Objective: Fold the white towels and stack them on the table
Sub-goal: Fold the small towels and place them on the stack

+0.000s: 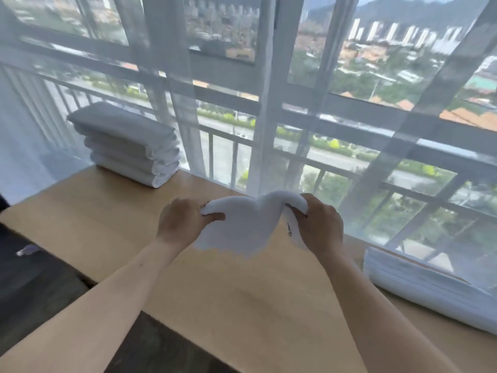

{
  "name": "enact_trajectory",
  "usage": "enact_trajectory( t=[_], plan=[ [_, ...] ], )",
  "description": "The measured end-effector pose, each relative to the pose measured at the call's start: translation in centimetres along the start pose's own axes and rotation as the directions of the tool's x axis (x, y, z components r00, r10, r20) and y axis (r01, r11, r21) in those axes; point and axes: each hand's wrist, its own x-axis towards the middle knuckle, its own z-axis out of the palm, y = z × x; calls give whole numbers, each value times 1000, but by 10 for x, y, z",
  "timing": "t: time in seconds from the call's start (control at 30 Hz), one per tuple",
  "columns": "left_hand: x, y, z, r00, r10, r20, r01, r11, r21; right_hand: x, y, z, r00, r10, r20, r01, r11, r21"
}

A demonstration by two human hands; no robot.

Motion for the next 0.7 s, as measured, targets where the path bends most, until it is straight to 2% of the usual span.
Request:
enact_trajectory(
  t=[0.3,0.57,0.7],
  plan=[
    [55,-114,-80,988,-1,-154,5,1000,31,67,-106,71,996,-86,18,86,996,25],
    [172,-185,-119,979,50,-198,-22,990,141,171,-179,153,997,41,-58,-32,990,137],
    [226,-212,-148,960,153,-237,-98,969,226,217,-215,174,998,43,-54,-33,985,168]
  ],
)
